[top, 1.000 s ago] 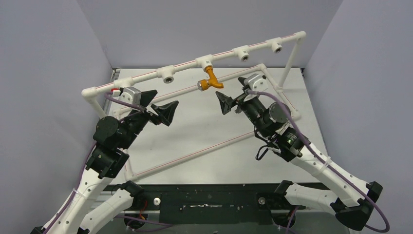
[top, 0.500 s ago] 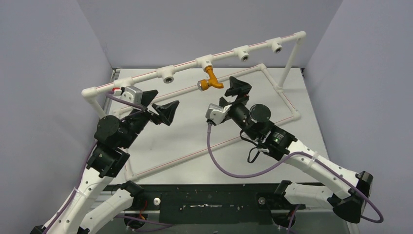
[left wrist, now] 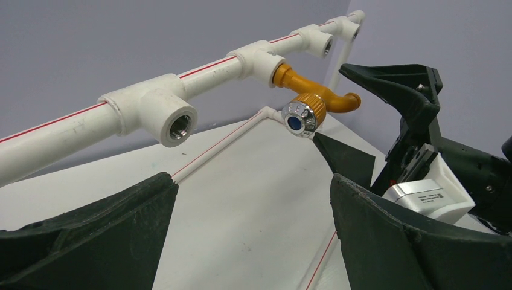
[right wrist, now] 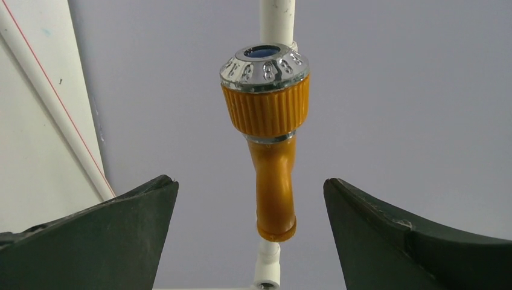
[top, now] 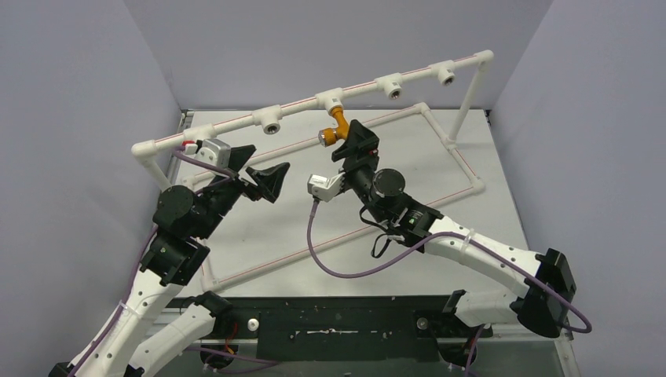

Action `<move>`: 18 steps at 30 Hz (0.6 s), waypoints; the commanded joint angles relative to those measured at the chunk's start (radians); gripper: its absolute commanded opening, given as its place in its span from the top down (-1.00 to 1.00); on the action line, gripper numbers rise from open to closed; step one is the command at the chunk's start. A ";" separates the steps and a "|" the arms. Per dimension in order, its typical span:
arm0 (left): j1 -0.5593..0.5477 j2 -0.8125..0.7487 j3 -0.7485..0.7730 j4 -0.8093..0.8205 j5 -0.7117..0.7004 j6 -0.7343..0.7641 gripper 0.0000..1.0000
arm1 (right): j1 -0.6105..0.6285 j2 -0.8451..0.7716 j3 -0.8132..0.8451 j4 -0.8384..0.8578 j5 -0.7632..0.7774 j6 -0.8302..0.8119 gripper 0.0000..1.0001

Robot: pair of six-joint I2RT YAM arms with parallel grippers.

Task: Install the water faucets

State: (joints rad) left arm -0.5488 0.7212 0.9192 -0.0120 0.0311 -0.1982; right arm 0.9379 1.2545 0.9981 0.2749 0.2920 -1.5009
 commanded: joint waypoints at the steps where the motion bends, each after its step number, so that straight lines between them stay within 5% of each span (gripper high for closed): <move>1: -0.005 -0.005 0.038 0.026 0.003 0.005 -0.95 | 0.008 0.044 0.050 0.175 0.064 -0.068 -0.92; 9: -0.007 -0.003 0.037 0.024 0.003 0.006 -0.95 | 0.009 0.096 0.089 0.226 0.043 -0.058 -0.33; 10: -0.007 -0.003 0.038 0.024 0.001 0.006 -0.95 | 0.010 0.099 0.093 0.231 0.040 -0.050 -0.03; 12: -0.006 -0.003 0.037 0.024 0.001 0.006 -0.95 | 0.013 0.103 0.097 0.253 0.039 -0.017 0.90; 18: -0.007 -0.005 0.037 0.024 -0.002 0.008 -0.95 | 0.016 0.086 0.062 0.349 0.023 0.233 1.00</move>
State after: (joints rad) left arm -0.5507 0.7216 0.9192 -0.0120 0.0307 -0.1982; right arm 0.9440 1.3613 1.0492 0.4316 0.3248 -1.4773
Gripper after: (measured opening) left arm 0.974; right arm 0.242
